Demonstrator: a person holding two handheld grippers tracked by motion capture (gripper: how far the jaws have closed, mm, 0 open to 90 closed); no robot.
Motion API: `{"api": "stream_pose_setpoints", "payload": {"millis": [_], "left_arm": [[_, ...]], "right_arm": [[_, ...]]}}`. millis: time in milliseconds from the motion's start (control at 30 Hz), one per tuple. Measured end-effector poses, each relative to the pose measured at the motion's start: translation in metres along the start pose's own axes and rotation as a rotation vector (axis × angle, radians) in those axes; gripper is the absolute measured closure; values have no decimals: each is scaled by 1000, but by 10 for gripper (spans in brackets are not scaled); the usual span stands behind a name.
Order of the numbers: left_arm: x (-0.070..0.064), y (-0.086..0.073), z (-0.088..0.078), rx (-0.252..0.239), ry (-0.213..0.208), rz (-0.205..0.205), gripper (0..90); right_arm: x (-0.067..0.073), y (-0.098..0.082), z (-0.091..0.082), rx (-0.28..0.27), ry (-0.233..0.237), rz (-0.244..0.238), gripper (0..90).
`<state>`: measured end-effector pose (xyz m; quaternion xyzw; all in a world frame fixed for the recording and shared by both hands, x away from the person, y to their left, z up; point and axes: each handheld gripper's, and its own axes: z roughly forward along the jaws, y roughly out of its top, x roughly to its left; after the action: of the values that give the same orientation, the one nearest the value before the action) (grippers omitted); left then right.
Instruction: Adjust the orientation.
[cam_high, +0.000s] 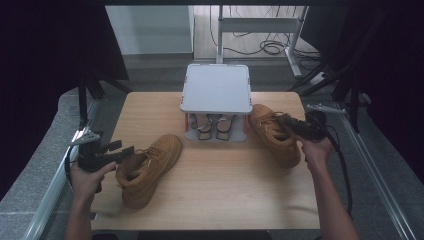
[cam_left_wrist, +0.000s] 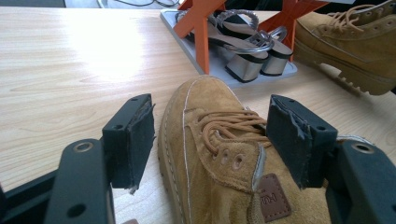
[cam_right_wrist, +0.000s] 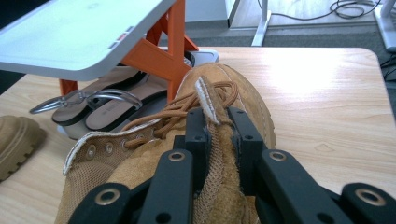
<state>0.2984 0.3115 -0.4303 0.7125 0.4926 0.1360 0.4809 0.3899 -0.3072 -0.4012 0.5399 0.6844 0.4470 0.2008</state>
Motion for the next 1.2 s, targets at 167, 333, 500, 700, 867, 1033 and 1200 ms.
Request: {"api": "stream_pose_setpoints", "payload": {"millis": [167, 333, 500, 700, 867, 1033, 1200], "left_arm": [[0, 0, 1, 4, -5, 1, 332], [0, 1, 1, 2, -11, 4, 333], [-1, 2, 1, 3, -16, 8, 333], [0, 2, 0, -2, -17, 8, 333], [0, 1, -2, -3, -14, 7, 333], [1, 0, -3, 1, -12, 7, 334], [1, 0, -3, 4, -14, 9, 334]], "right_arm": [[6, -7, -23, -21, 5, -1, 800], [14, -18, -45, -40, 22, -10, 800], [25, -31, -64, -62, 47, -4, 799], [35, -47, -81, -82, 71, -3, 799], [42, -60, -90, -88, 99, 5, 798], [46, -70, -94, -84, 110, 3, 797], [47, -81, -97, -67, 114, 10, 796]]}}
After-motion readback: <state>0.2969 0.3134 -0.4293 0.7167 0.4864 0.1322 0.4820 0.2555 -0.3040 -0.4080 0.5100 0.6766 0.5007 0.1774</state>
